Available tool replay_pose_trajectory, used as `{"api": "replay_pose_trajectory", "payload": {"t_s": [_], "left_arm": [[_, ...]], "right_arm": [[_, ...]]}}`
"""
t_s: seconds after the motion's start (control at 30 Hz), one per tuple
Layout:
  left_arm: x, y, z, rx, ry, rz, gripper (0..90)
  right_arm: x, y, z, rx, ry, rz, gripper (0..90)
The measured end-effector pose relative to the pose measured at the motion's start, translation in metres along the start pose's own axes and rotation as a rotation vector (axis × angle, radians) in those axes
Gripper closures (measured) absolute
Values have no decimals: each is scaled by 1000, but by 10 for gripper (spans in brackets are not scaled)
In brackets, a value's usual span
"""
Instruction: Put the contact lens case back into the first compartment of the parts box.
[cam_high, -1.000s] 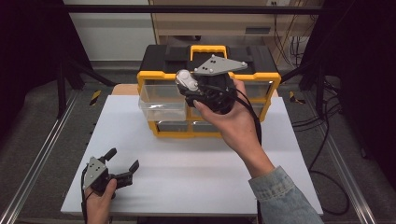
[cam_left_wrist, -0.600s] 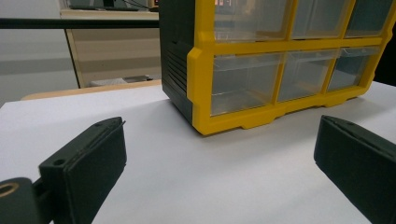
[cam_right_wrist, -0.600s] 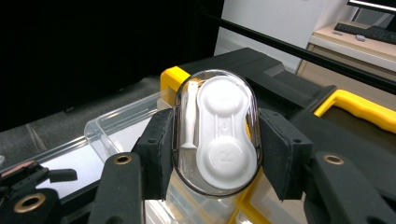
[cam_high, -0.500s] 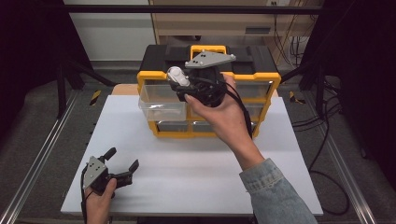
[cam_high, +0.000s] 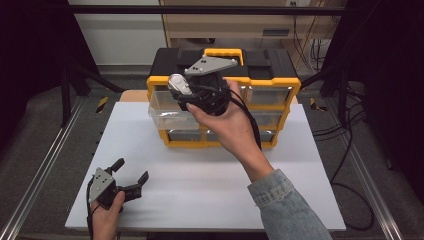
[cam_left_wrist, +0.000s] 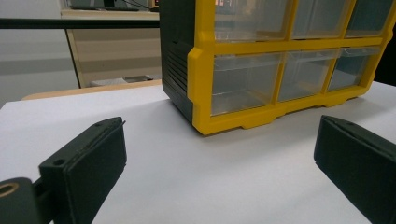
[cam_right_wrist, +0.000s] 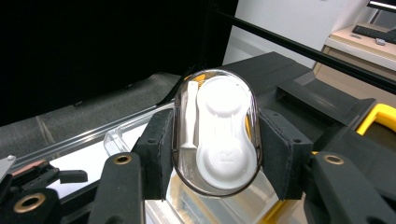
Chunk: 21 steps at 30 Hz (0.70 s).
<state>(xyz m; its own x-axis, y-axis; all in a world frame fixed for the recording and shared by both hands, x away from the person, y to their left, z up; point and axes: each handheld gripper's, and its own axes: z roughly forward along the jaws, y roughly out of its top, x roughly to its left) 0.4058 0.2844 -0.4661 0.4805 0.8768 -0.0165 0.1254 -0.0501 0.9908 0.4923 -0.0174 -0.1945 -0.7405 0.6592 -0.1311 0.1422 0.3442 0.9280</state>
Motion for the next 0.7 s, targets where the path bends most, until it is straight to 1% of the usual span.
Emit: {"api": "replay_pose_trajectory", "payload": {"t_s": [0.17, 0.7], "left_arm": [[0, 0, 0, 0, -1, 1, 19], [1, 0, -1, -2, 3, -1, 19]], "right_arm": [[0, -1, 4, 6, -2, -3, 490], [9, -2, 9, 30, -6, -52, 490]]}}
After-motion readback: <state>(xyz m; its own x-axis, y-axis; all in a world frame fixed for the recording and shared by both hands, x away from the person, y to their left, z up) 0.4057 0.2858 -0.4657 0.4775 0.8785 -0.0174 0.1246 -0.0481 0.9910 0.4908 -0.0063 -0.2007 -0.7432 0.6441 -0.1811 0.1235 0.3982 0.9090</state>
